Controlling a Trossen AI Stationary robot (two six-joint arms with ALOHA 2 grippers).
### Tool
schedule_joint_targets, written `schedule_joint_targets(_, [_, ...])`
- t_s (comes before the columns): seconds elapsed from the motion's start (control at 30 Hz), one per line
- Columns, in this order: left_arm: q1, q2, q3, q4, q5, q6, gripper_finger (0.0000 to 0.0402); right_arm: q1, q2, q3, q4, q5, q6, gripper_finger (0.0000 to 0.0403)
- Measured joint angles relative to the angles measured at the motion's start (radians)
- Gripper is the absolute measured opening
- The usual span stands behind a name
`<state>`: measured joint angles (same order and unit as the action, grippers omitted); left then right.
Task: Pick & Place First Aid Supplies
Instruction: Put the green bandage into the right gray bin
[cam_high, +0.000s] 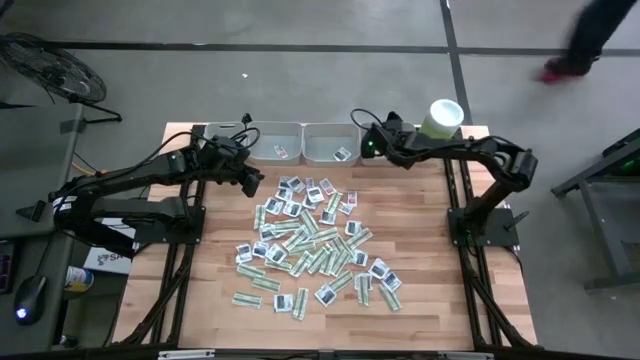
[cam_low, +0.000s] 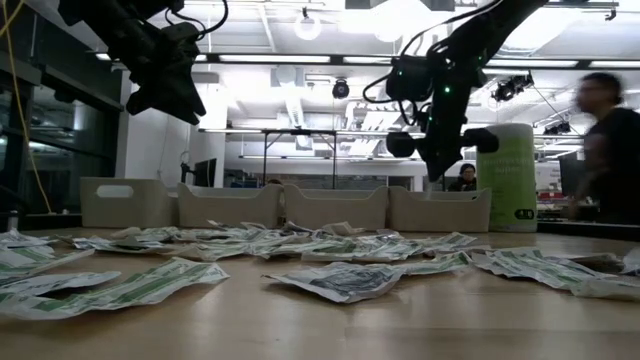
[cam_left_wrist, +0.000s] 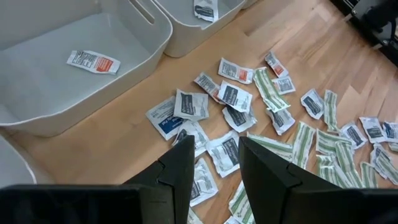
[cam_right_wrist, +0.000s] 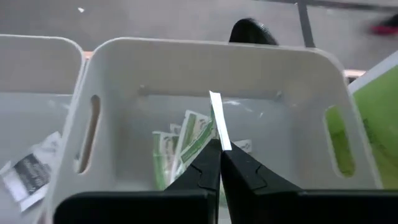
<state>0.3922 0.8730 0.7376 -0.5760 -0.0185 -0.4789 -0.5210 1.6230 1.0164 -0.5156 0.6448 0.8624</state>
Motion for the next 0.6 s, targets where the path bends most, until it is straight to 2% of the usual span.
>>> schedule_joint_targets(0.3, [0.000, 0.000, 0.000, 0.000, 0.000, 0.000, 0.0124, -0.036, 0.000, 0.000, -0.019, -0.079, -0.034, 0.0083])
schedule_joint_targets(0.6, [0.000, 0.000, 0.000, 0.000, 0.001, 0.000, 0.0124, -0.036, -0.053, 0.000, -0.081, -0.051, -0.035, 0.0151])
